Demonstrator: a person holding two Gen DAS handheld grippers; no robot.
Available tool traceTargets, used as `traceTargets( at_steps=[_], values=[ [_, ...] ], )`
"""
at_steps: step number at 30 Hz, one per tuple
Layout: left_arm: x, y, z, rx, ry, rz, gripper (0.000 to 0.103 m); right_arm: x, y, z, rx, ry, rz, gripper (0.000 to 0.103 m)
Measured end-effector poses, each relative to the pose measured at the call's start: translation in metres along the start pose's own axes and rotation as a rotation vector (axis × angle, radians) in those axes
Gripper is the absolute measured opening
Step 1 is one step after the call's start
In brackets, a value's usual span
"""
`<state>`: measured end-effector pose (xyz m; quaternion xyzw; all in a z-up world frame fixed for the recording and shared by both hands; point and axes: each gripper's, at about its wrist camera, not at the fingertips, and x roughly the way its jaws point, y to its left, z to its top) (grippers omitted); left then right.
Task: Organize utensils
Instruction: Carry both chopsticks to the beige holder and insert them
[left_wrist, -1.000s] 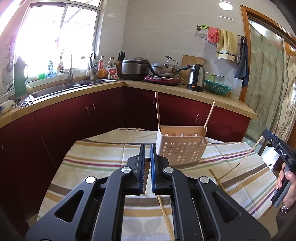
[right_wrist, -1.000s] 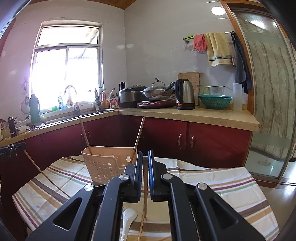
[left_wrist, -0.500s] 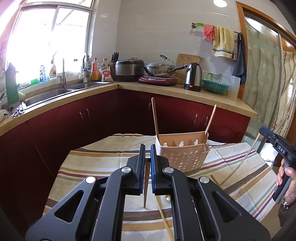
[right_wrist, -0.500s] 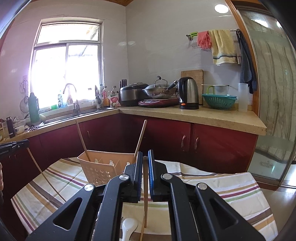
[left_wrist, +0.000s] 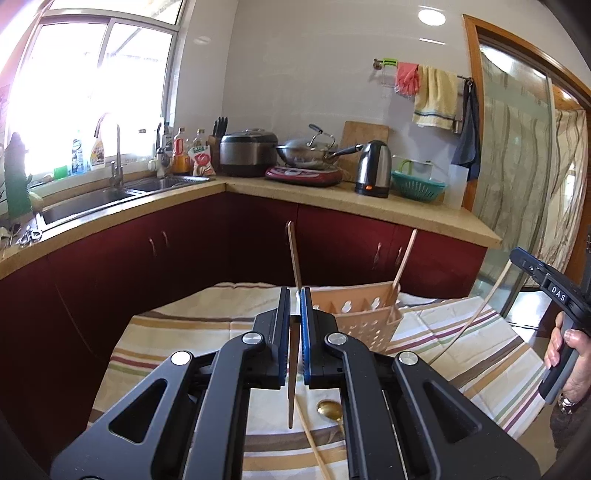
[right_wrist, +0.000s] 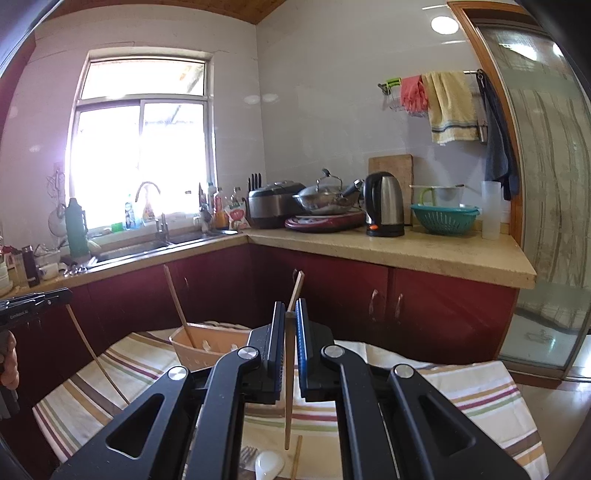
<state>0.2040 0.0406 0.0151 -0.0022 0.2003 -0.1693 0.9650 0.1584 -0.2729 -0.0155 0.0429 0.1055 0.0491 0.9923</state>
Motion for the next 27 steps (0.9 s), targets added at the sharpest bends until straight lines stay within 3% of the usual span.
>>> traceTargets(
  at_steps=[18, 27],
  values=[
    [-0.013, -0.028, 0.102, 0.067, -0.173, -0.069, 0.006, 0.016, 0.008, 0.070, -0.006, -0.090, 0.087, 0.007],
    [0.019, -0.032, 0.135, 0.036, -0.219, -0.079, 0.006, 0.046, 0.010, 0.081, -0.004, -0.076, 0.101, 0.007]
  ],
)
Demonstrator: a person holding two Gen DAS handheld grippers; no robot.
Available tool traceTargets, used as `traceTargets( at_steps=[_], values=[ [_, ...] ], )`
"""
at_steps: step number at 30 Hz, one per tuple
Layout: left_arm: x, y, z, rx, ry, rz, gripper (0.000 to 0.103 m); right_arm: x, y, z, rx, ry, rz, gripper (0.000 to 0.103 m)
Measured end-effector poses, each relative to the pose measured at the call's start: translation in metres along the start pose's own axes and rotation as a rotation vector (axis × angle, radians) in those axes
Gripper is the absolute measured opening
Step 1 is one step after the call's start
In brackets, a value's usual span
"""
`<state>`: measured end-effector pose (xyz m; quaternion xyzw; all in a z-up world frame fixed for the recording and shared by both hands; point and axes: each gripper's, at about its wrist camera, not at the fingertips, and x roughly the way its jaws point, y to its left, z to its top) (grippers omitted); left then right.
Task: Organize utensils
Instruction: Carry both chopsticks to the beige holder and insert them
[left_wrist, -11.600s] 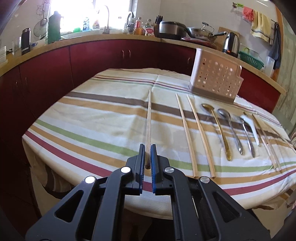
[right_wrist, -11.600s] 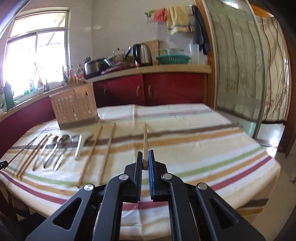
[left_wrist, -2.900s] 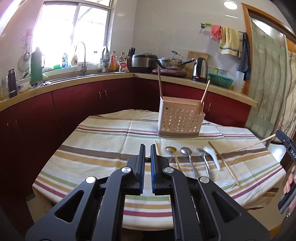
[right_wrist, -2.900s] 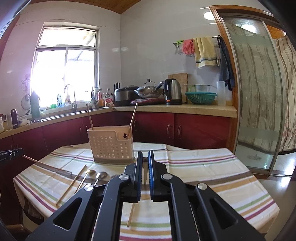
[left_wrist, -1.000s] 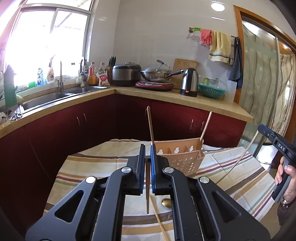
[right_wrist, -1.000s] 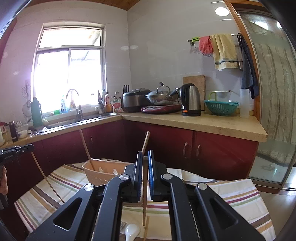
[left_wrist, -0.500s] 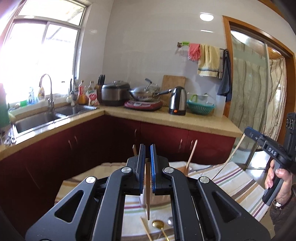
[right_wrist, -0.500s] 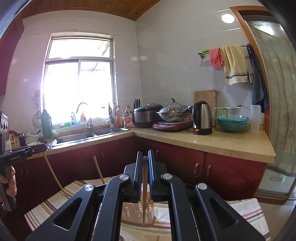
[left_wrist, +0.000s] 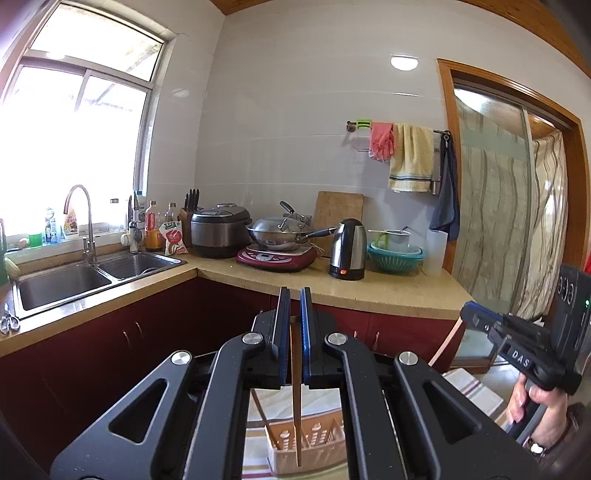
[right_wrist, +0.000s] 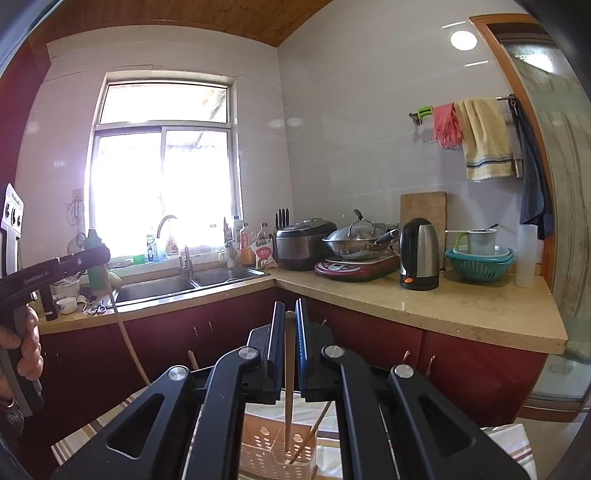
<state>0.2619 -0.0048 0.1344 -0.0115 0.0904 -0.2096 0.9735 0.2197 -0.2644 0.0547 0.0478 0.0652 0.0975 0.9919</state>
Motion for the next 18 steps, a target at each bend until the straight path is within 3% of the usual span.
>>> traceTargets(
  at_steps=[6, 18],
  values=[
    [0.039, 0.007, -0.015, -0.029, 0.030, 0.008, 0.006, 0.032, -0.007, -0.016, 0.025, 0.064, 0.002, 0.007],
    [0.104, 0.038, -0.074, -0.094, 0.177, 0.049, 0.006, 0.083, -0.012, -0.060, 0.062, 0.213, 0.013, 0.007]
  ],
)
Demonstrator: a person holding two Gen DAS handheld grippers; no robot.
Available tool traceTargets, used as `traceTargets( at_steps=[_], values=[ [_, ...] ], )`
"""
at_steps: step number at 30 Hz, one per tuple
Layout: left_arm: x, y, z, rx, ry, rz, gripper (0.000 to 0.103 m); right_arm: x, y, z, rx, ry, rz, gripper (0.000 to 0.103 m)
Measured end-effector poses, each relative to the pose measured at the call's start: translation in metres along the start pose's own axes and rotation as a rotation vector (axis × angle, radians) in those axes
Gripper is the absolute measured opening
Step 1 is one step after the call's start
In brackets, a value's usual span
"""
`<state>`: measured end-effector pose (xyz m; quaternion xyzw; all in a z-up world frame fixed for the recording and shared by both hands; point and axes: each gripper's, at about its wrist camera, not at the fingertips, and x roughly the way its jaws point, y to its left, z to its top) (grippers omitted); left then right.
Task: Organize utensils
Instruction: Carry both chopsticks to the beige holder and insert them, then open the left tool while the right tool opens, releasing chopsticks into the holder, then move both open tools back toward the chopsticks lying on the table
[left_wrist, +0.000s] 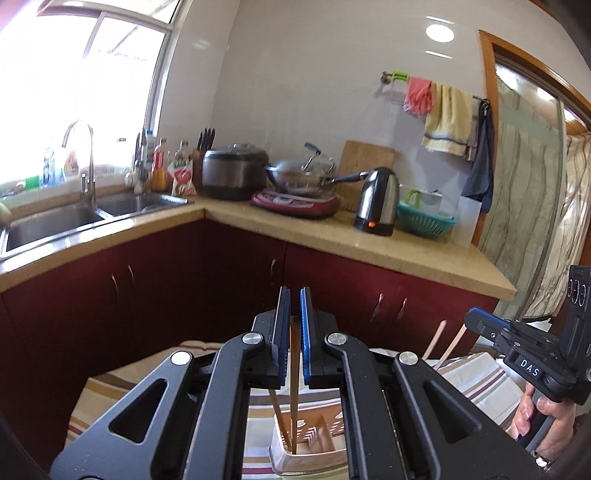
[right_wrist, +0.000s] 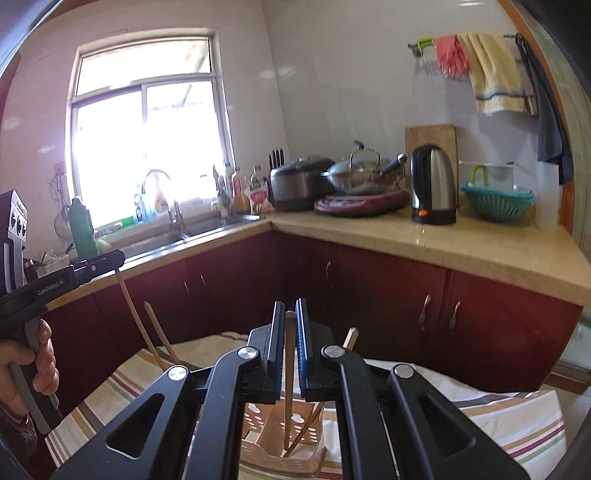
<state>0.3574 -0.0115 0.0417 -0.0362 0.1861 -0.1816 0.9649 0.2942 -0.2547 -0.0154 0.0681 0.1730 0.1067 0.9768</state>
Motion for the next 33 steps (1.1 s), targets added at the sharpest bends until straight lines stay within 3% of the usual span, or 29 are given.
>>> traceTargets(
  at_steps=[17, 19, 21, 24, 30, 33],
  values=[
    [0.029, 0.015, -0.021, -0.009, 0.052, 0.022, 0.009, 0.027, -0.003, -0.007, -0.005, 0.035, -0.009, 0.008],
    [0.030, 0.016, -0.022, -0.015, 0.053, 0.023, 0.020, 0.029, -0.004, -0.007, -0.004, 0.037, -0.006, 0.011],
    [0.028, 0.017, -0.022, -0.023, 0.044, 0.026, 0.035, 0.027, -0.004, -0.007, 0.001, 0.024, -0.004, 0.023],
    [0.025, 0.017, -0.022, -0.025, 0.035, 0.027, 0.047, 0.023, -0.004, -0.006, 0.005, 0.005, -0.001, 0.034],
    [0.003, 0.015, -0.024, -0.023, 0.010, 0.033, 0.062, -0.004, 0.000, -0.002, 0.006, -0.045, -0.006, 0.047],
    [-0.016, 0.011, -0.028, -0.019, -0.011, 0.045, 0.068, -0.025, 0.004, -0.006, -0.004, -0.073, -0.023, 0.049]
  ],
)
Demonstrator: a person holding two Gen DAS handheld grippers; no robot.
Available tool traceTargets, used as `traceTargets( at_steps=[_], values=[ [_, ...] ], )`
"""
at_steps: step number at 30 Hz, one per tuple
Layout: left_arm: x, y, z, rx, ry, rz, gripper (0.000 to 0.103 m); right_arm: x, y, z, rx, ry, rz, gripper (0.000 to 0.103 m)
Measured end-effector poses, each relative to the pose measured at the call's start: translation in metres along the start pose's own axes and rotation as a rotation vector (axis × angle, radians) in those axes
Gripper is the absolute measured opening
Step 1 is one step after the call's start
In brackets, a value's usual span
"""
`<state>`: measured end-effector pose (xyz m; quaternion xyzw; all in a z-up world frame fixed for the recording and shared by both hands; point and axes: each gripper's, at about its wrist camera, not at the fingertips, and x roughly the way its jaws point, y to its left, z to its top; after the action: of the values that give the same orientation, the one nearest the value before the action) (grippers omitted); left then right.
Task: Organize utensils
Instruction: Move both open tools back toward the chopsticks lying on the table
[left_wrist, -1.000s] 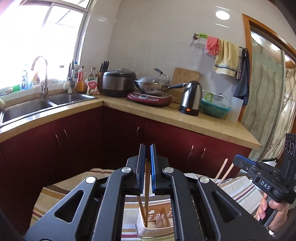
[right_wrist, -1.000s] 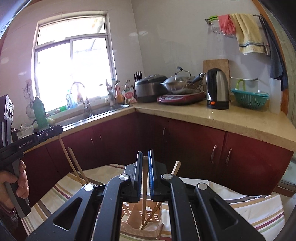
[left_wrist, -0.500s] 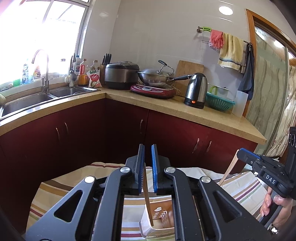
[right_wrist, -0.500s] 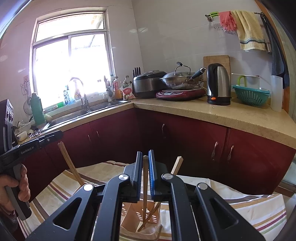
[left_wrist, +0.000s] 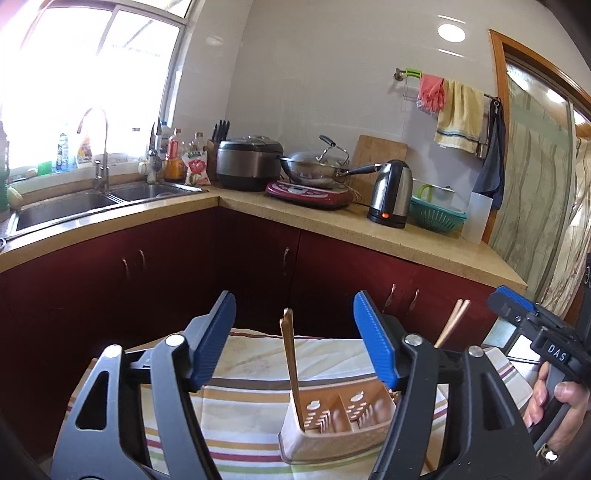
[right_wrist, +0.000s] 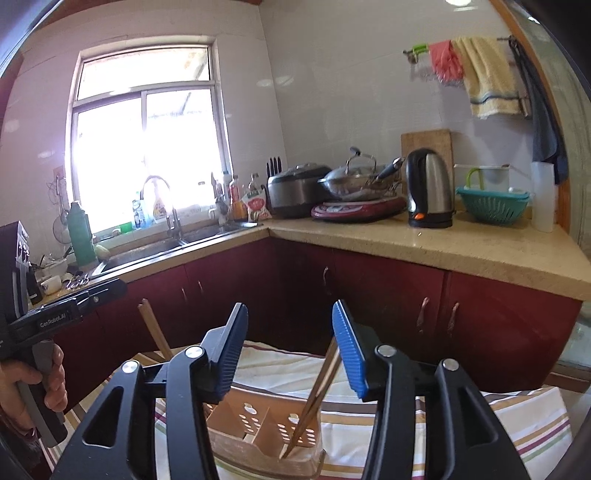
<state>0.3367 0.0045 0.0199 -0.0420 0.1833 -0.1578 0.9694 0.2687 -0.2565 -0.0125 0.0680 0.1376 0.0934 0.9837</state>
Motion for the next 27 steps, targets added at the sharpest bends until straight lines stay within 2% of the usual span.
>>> traceTargets(
  at_steps=[3, 8, 13, 17, 23, 27],
  values=[
    [-0.024, -0.004, -0.011, 0.002, -0.021, 0.016, 0.074, -0.021, 0.002, -0.009, -0.007, -0.014, -0.025, 0.051],
    [-0.061, -0.009, -0.042, 0.001, -0.037, 0.060, 0.078, -0.058, 0.003, -0.040, -0.010, -0.008, -0.079, 0.055],
    [-0.089, -0.008, -0.081, -0.040, -0.011, 0.068, 0.079, -0.088, 0.006, -0.081, -0.043, 0.019, -0.153, 0.055],
    [-0.107, -0.008, -0.113, -0.047, 0.025, 0.118, 0.079, -0.111, 0.007, -0.119, -0.063, 0.050, -0.209, 0.055],
    [-0.127, -0.004, -0.160, -0.088, 0.083, 0.148, 0.079, -0.137, 0.007, -0.166, -0.054, 0.093, -0.246, 0.055],
    [-0.143, -0.007, -0.187, -0.072, 0.095, 0.162, 0.079, -0.152, 0.008, -0.190, -0.054, 0.096, -0.258, 0.055]
  ],
)
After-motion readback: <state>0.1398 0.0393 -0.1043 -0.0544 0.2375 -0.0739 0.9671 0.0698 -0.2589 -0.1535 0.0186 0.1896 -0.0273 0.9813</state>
